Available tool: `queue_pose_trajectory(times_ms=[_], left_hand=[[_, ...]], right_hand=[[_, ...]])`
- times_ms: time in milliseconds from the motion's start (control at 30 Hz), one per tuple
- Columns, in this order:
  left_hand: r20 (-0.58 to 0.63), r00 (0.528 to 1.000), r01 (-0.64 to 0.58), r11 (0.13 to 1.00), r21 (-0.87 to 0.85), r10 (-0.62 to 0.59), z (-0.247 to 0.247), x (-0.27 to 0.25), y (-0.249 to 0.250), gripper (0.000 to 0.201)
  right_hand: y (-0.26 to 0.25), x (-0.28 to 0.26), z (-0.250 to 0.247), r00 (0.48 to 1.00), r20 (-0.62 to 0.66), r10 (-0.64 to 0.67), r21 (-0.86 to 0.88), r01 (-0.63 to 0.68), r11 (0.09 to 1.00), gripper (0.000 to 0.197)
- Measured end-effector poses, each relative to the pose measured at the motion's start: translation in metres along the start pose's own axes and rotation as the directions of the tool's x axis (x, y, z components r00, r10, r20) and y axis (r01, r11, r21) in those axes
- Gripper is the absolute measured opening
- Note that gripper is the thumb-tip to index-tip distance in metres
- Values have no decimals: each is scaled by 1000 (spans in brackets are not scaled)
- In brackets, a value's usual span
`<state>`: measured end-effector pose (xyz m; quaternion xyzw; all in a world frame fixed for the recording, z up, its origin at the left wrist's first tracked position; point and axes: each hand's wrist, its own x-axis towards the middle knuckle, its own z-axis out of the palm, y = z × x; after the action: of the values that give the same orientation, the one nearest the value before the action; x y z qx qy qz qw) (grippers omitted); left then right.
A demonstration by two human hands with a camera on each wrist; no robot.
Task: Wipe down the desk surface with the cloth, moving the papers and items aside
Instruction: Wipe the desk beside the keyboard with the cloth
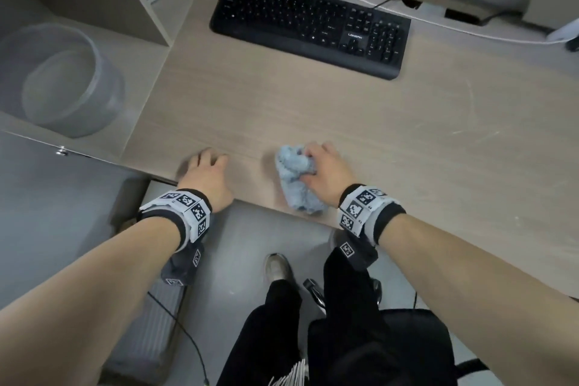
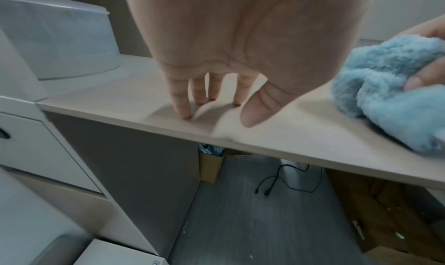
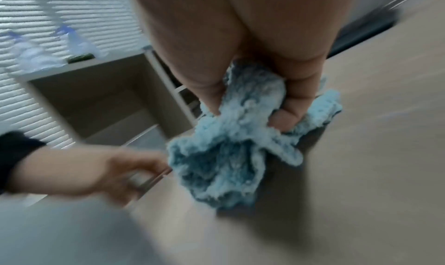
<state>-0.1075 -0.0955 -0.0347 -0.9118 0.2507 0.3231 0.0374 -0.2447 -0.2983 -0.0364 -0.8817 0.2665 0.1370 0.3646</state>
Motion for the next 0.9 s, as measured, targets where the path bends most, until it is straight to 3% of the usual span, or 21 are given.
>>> queue_pose_trajectory(times_ms=[100, 167, 233, 333, 400, 467, 533, 600, 667, 733, 833, 900], left_hand=[[0, 1000, -21, 1000, 8, 21, -1, -2, -7, 84], [-4, 1000, -24, 1000, 11, 24, 0, -4, -10, 86], [-6, 1000, -22, 1000, 7, 22, 2, -4, -10, 87], [-11, 1000, -24, 1000, 19, 24, 5, -3, -10, 89], [-10, 1000, -25, 999, 30, 25, 5, -2, -10, 88], [0, 999, -34, 999, 39, 34, 3, -1, -10, 87], [4, 999, -41, 999, 30, 41, 2, 0, -12, 87], [-2, 999, -45, 999, 26, 46, 1, 0, -13, 87], [-2, 999, -52, 998, 27, 52, 2, -1, -13, 87], [5, 999, -46, 998, 42, 46, 2, 0, -14, 85], [1, 1000, 8, 1000, -11, -8, -7, 4, -16, 75], [-16, 1000, -16, 999, -31, 15, -20, 15, 22, 69]], right_hand=[[37, 8, -48, 950, -198, 243, -15, -251, 968, 34], [49, 10, -54, 924, -193, 330, -95, -352, 931, 38], [38, 10, -36, 945, -149, 293, -163, -315, 935, 42], [-5, 6, 13, 996, 17, 88, -220, -82, 972, 52], [-33, -2, 41, 980, 193, -40, -194, 78, 978, 50], [-42, -8, 54, 957, 256, -135, -59, 155, 986, 32], [-32, -2, 40, 985, 132, -109, 9, 108, 994, 28], [-6, 11, 7, 998, -49, 33, -44, -35, 998, 35], [31, 20, -30, 956, -210, 204, -85, -226, 970, 38], [50, 23, -44, 921, -273, 278, -158, -328, 931, 42], [27, 16, -8, 980, -110, 166, -301, -192, 934, 52], [30, -7, 0, 996, -80, 39, -285, -60, 957, 53]])
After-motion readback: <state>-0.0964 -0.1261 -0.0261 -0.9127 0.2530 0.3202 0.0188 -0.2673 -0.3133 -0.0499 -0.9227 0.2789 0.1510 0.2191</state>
